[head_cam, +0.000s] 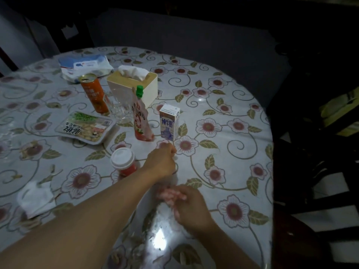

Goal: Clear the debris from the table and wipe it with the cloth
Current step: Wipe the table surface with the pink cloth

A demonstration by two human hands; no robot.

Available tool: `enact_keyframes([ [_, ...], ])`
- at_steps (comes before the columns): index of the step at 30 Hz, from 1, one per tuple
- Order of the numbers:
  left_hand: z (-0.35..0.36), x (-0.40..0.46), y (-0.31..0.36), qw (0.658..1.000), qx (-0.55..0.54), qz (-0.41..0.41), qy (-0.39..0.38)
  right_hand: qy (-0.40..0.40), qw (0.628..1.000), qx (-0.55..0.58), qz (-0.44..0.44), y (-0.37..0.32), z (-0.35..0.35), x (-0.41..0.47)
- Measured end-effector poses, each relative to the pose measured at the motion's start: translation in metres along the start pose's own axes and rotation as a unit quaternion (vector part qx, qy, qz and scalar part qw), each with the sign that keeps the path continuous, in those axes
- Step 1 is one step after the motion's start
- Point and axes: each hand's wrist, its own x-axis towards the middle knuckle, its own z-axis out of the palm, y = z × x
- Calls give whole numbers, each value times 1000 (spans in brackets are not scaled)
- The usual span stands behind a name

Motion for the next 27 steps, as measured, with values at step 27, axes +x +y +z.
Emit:
enact_keyframes([
  [27,11,33,-7,999,-1,26,33,61,950,-214,-219,44,-47,68],
])
